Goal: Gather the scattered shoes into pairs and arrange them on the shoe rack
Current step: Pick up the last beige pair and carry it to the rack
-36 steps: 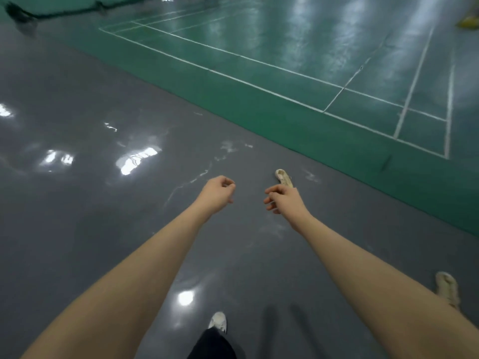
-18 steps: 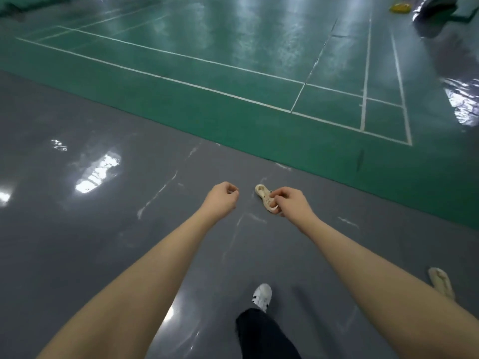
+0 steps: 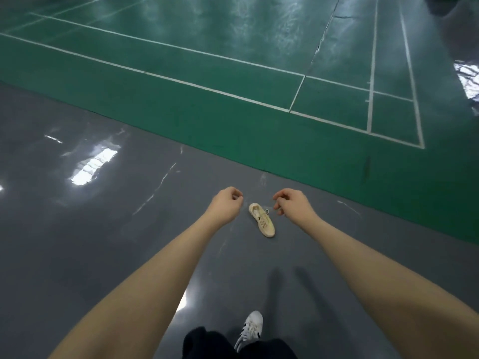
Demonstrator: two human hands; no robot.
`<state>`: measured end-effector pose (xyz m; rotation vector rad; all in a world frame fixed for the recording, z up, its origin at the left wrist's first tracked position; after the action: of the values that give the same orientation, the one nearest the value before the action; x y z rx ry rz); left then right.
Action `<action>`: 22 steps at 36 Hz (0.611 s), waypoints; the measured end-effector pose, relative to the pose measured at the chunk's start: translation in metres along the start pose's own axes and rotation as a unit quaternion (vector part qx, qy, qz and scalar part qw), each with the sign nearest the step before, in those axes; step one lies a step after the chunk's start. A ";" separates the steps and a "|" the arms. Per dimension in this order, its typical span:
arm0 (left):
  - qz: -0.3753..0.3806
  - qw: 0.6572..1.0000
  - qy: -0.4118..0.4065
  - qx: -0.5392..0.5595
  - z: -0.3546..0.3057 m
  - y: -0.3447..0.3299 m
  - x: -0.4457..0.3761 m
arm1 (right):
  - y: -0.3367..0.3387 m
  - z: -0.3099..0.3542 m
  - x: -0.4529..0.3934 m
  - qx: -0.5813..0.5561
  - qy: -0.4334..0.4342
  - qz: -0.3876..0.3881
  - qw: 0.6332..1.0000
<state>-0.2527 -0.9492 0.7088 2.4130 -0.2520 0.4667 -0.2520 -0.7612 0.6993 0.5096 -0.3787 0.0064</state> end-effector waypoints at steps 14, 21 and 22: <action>0.045 0.995 0.053 0.070 -0.013 0.003 -0.160 | 0.007 0.004 -0.154 -0.020 -0.061 0.006 0.998; 0.066 0.995 0.052 0.057 -0.026 0.010 -0.244 | 0.004 0.001 -0.241 -0.026 -0.100 0.010 0.995; 0.070 0.995 0.053 0.054 -0.027 0.011 -0.257 | 0.005 0.000 -0.253 -0.022 -0.103 0.007 0.994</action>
<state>-0.4986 -0.9248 0.6333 2.4765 -0.3584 0.6851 -0.4880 -0.7349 0.6111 0.4650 -0.5822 -0.0418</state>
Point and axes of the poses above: each hand's wrist, its own x-axis away from the middle knuckle, its own y-axis out of the back of the hand, z = x × y, the point moved 4 cm from there along -x, towards the middle knuckle, and after that the axes turned 4 degrees about -x, right-handed, at the moved point
